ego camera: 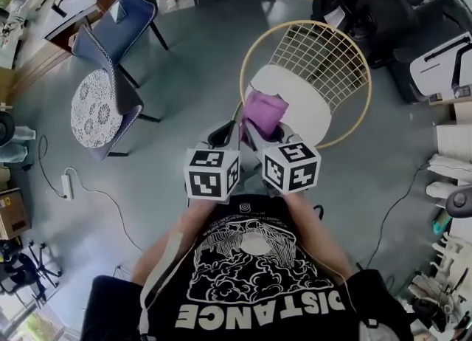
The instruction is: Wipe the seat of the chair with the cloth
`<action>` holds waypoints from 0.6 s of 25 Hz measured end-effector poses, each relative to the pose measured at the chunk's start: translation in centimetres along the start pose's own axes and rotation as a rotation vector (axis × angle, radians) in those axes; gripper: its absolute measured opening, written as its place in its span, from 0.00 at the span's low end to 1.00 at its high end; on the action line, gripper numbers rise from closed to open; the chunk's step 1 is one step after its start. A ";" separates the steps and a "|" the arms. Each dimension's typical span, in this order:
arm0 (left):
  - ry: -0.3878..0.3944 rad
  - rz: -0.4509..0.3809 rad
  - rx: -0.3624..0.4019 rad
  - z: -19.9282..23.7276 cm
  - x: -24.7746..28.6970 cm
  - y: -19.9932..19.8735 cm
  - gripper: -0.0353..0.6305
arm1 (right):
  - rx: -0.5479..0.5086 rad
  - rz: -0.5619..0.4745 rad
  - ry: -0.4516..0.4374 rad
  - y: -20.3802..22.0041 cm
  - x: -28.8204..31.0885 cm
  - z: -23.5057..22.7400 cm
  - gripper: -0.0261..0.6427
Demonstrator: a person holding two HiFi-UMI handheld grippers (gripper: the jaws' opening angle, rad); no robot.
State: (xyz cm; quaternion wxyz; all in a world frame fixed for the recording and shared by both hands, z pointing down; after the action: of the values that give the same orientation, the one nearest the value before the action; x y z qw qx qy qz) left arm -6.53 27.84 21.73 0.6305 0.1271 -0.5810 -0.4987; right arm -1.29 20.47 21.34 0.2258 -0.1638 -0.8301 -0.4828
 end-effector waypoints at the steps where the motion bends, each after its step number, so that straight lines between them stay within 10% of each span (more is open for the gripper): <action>1: 0.002 0.002 0.004 -0.5 -0.1 0.2 0.04 | 0.001 -0.003 0.002 0.3 -0.5 0.0 0.14; 15: -0.004 0.146 0.001 4.4 8.4 -3.0 0.04 | 0.141 0.079 -0.017 -2.1 8.4 -6.0 0.14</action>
State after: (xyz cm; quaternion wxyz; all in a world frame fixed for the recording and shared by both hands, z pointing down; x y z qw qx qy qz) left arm -13.15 21.76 25.87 0.6641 0.0838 -0.5901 -0.4513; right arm -8.15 14.68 26.87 0.2485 -0.1844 -0.8568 -0.4124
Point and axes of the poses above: the fingertips, and each gripper's own axes: x forward along the fingers, z to its left, y out of its underside, the point moved 5 cm from there along -x, backward along the fingers, and after that the axes turned 4 degrees about x, right-handed, at the moved point
